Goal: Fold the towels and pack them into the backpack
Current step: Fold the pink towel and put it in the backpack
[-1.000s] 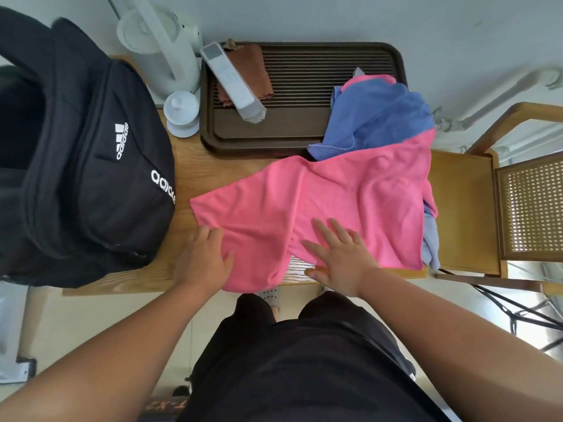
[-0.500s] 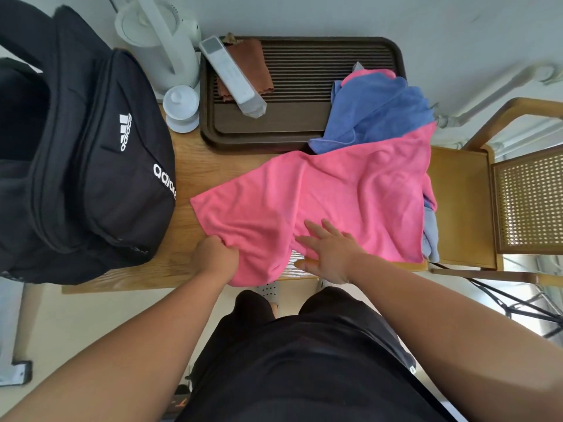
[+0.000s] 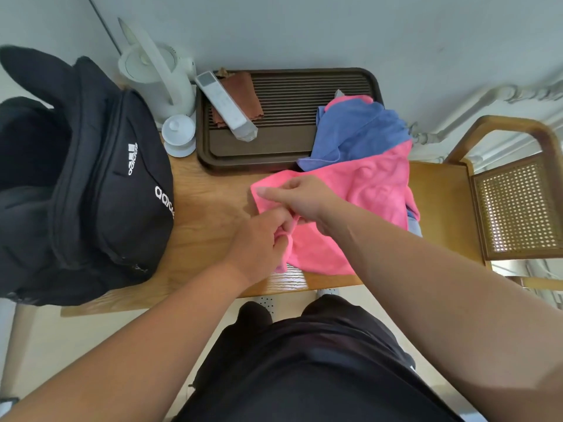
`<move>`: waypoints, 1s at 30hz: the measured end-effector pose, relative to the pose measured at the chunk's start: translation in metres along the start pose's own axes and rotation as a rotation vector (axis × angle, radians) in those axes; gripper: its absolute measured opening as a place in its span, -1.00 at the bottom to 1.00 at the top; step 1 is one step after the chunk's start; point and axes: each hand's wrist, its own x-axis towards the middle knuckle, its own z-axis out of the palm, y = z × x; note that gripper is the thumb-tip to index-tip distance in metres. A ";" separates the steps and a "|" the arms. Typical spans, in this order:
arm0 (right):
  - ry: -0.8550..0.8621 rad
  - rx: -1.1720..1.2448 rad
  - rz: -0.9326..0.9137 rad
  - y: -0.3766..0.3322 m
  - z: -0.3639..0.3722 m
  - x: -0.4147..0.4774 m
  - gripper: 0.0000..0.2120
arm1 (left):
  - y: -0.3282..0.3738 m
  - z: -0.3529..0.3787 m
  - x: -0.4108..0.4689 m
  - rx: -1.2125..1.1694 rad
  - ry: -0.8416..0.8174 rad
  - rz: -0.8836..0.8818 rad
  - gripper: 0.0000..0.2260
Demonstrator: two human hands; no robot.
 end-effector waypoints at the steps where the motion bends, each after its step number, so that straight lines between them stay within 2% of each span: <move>1: 0.031 -0.091 0.013 0.003 -0.002 0.004 -0.66 | 0.002 0.002 0.000 0.021 -0.006 0.015 -0.78; 4: 0.079 -0.180 0.066 0.014 -0.007 0.012 -0.89 | -0.001 0.008 -0.002 0.047 0.052 0.034 -0.78; 7: 0.160 0.072 0.120 0.025 -0.015 0.015 -0.96 | -0.004 0.013 -0.010 0.068 0.166 -0.045 -0.78; 10: 0.132 0.451 0.150 0.036 -0.020 0.020 -0.76 | -0.009 0.016 -0.017 -0.056 0.161 -0.334 -0.72; 12: 0.050 0.515 0.133 0.039 -0.022 0.021 -0.70 | -0.018 0.017 -0.018 -0.072 0.103 -0.443 -0.79; 13: 0.047 0.491 0.115 0.040 -0.021 0.022 -0.71 | -0.022 0.017 -0.019 -0.043 0.061 -0.460 -0.87; 15: 0.146 0.351 0.101 0.041 -0.020 0.024 -0.72 | -0.027 0.016 -0.021 -0.017 -0.002 -0.478 -0.95; 17: 0.255 0.189 0.074 0.043 -0.018 0.026 -0.75 | -0.029 0.014 -0.022 -0.051 -0.025 -0.504 -0.87; 20: 0.311 0.005 0.053 0.047 -0.016 0.033 -0.89 | -0.024 0.007 -0.022 -0.148 -0.030 -0.555 -0.76; 25: 0.339 -0.303 -0.050 0.028 -0.005 0.038 -0.81 | -0.019 -0.013 -0.030 -0.126 0.008 -0.524 -0.75; 27: 0.334 -0.175 -0.119 0.012 0.007 0.035 -0.87 | -0.019 -0.024 -0.038 -0.045 0.055 -0.512 -0.75; 30: 0.128 0.249 -0.124 -0.006 0.033 0.034 -0.80 | -0.018 -0.047 -0.054 0.188 0.119 -0.506 -0.78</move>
